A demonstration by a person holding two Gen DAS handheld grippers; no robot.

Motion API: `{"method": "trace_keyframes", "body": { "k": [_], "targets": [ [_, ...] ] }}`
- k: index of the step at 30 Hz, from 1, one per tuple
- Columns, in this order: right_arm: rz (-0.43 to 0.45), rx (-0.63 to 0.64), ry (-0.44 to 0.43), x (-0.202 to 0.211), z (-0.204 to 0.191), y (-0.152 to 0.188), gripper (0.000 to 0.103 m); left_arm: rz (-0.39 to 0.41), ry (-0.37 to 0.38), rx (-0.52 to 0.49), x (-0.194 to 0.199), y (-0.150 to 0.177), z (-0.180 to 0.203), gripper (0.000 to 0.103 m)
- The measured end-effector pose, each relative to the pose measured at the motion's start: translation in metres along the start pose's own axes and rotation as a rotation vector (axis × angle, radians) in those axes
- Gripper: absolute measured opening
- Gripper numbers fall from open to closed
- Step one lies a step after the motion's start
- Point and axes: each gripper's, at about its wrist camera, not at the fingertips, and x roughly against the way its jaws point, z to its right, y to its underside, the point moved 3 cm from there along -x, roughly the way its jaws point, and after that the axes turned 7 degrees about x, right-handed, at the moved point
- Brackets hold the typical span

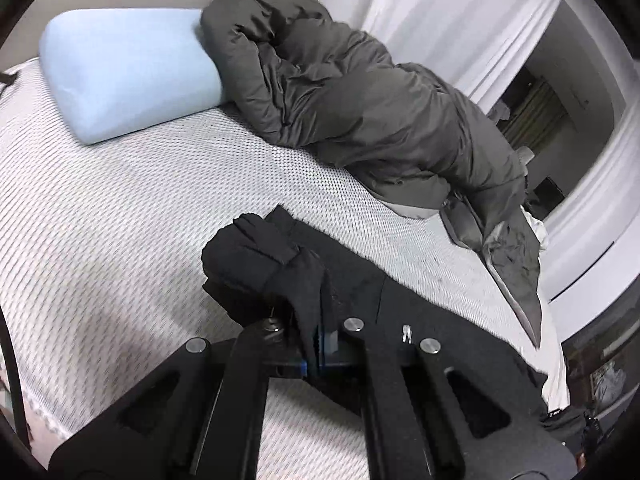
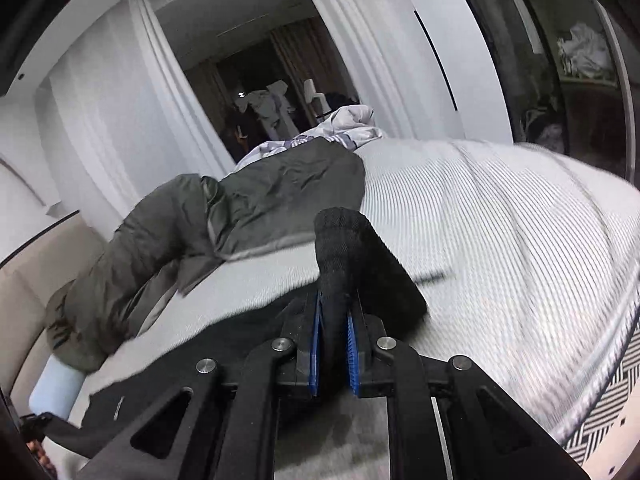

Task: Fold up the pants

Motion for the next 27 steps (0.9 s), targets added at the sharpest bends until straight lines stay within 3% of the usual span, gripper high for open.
{"method": "trace_keyframes", "body": {
  "k": [7,8,9,10,12,15,16,17,19,23,27],
  "targets": [
    [-0.080,0.071,0.102,-0.131,-0.052,-0.066,0.014,-0.072,-0.122,0.006,-0.121,-0.052,0.041,0.001],
    [-0.097,0.076,0.110,-0.158,-0.058,-0.071,0.019,-0.090,-0.159,-0.004,-0.140,-0.056,0.042,0.005],
    [-0.118,0.085,0.120,-0.178,-0.061,-0.072,0.041,-0.125,-0.185,-0.020,-0.159,-0.059,0.044,0.008],
    [-0.141,0.089,0.142,-0.198,-0.063,-0.073,0.061,-0.158,-0.184,-0.034,-0.172,-0.058,0.044,0.019],
    [-0.167,0.086,0.179,-0.223,-0.061,-0.071,0.062,-0.177,-0.177,-0.058,-0.185,-0.059,0.046,0.032],
    [-0.180,0.116,0.157,-0.224,-0.065,-0.062,0.068,-0.157,-0.152,-0.096,-0.177,-0.054,0.050,0.059],
    [-0.181,0.132,0.137,-0.216,-0.068,-0.055,0.075,-0.127,-0.174,-0.113,-0.168,-0.050,0.049,0.078],
    [-0.170,0.146,0.106,-0.207,-0.074,-0.049,0.079,-0.089,-0.181,-0.124,-0.158,-0.046,0.048,0.087],
    [-0.145,0.157,0.049,-0.187,-0.082,-0.033,0.092,-0.068,-0.167,-0.143,-0.144,-0.038,0.048,0.088],
    [-0.119,0.160,-0.043,-0.147,-0.106,0.001,0.094,-0.096,-0.110,-0.104,-0.114,-0.003,0.047,0.088],
    [-0.117,0.153,-0.145,-0.116,-0.129,0.036,0.095,-0.252,0.040,-0.058,-0.114,0.066,0.061,0.083]
  ]
}}
